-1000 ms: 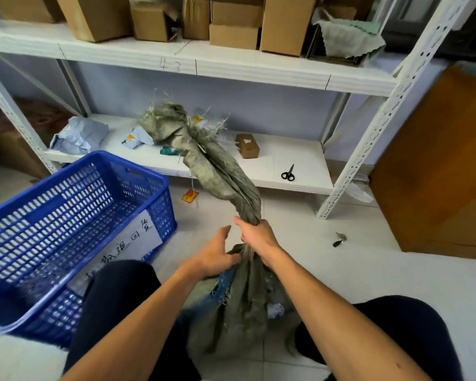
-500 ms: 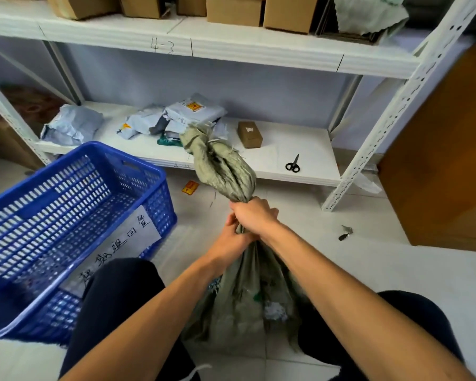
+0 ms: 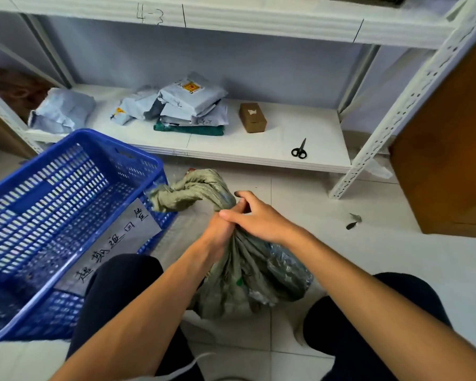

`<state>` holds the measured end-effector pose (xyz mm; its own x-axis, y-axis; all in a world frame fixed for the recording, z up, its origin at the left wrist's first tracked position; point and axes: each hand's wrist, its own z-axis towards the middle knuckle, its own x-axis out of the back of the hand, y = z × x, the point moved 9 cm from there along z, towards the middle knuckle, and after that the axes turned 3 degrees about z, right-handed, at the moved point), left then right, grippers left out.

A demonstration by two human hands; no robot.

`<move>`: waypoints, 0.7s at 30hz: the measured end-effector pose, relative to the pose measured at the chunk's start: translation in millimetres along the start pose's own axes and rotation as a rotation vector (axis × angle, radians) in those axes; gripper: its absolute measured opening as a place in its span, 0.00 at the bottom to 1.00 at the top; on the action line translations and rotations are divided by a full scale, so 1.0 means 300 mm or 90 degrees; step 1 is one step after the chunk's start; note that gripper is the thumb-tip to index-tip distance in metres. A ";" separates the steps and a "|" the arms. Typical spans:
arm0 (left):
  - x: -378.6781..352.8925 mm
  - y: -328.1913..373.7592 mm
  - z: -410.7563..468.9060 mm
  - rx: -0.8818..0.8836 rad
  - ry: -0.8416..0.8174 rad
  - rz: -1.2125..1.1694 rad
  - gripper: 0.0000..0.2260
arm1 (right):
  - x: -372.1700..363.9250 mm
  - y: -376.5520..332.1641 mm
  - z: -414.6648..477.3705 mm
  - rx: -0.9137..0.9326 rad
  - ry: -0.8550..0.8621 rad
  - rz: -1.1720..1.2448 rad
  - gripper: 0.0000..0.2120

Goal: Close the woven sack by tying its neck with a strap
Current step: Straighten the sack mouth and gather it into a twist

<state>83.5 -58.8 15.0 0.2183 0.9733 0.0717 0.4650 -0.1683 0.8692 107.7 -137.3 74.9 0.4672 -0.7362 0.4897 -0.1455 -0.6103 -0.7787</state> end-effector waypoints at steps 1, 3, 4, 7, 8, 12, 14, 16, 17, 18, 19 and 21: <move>0.022 0.015 0.048 -0.024 0.045 -0.074 0.15 | 0.000 0.022 0.003 0.006 0.014 0.022 0.40; -0.001 0.021 0.059 -0.033 0.041 -0.107 0.13 | -0.007 0.070 0.014 -0.005 0.023 0.061 0.39; -0.016 0.024 0.066 -0.041 0.043 -0.109 0.12 | -0.010 0.091 0.022 -0.013 0.029 0.074 0.38; -0.051 0.046 0.068 -0.075 0.049 -0.022 0.10 | 0.003 0.131 0.043 -0.030 0.039 0.097 0.33; -0.053 0.064 0.057 -0.095 0.055 0.014 0.09 | 0.013 0.135 0.045 -0.035 0.038 0.110 0.30; -0.076 0.089 0.027 -0.125 0.076 0.221 0.13 | 0.014 0.158 0.059 -0.089 0.027 0.108 0.30; -0.096 0.073 0.043 -0.081 0.069 0.266 0.12 | 0.007 0.176 0.076 -0.113 0.045 0.089 0.28; -0.107 0.057 0.052 -0.037 0.054 0.333 0.13 | 0.015 0.180 0.090 -0.121 0.079 0.059 0.24; -0.117 0.058 0.064 -0.049 0.039 0.375 0.12 | 0.017 0.177 0.098 -0.113 0.090 0.037 0.20; -0.109 0.061 0.074 -0.055 0.046 0.369 0.12 | 0.019 0.168 0.107 -0.099 0.091 0.013 0.17; -0.101 0.047 0.084 -0.035 0.045 0.372 0.12 | 0.014 0.161 0.112 -0.089 0.084 -0.012 0.15; -0.107 0.020 0.115 -0.006 0.008 0.435 0.10 | 0.011 0.148 0.121 -0.065 0.072 -0.065 0.11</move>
<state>108.9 -96.4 1.1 0.4505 0.6509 0.6111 0.2183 -0.7440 0.6315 134.3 -156.1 27.7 0.3832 -0.6935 0.6101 -0.1924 -0.7059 -0.6817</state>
